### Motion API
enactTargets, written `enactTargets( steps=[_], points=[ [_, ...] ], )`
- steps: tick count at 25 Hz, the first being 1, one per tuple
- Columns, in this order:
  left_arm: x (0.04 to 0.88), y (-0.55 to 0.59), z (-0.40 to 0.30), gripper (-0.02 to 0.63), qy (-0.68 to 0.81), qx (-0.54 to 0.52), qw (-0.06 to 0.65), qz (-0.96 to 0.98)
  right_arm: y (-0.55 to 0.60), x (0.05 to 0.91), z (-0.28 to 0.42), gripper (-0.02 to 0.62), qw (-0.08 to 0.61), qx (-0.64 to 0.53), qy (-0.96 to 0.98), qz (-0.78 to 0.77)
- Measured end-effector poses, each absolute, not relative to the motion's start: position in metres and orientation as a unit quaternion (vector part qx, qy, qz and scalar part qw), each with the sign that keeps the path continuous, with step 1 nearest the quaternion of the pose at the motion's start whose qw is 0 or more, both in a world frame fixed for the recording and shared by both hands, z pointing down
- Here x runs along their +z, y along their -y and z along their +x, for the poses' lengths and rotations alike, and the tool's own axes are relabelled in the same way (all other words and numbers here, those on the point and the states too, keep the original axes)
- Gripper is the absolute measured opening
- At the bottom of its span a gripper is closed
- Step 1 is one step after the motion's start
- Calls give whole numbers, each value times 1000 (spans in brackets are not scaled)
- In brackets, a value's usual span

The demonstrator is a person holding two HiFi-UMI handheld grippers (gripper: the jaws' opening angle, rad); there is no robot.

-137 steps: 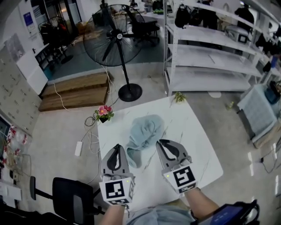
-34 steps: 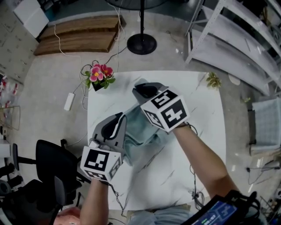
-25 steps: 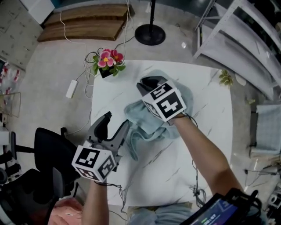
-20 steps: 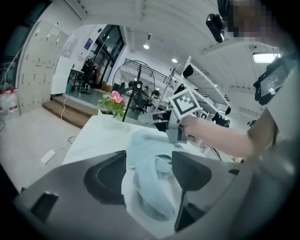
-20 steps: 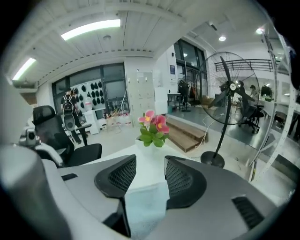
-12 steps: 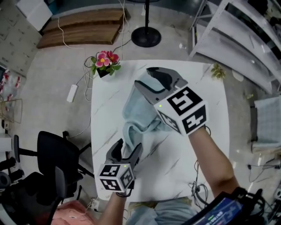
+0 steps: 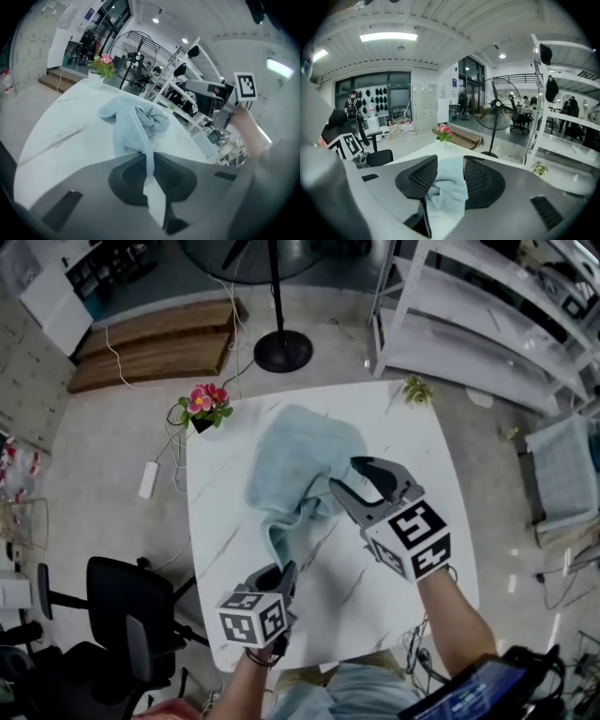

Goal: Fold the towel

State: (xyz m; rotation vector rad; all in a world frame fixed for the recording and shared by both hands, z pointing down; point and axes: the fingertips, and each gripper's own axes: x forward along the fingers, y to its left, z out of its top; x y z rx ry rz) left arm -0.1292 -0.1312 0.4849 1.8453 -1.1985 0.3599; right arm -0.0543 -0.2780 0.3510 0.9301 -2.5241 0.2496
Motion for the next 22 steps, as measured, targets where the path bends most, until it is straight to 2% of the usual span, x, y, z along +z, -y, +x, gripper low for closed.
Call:
enactTargets(
  steps=[9,22],
  points=[
    [429,78,-84,23,350,70,463,811,182,391,5,169,247,137,868,408],
    [457,-25,-62,23,336,86,500,794,81,431,21,150,257,170,867,391]
  ],
)
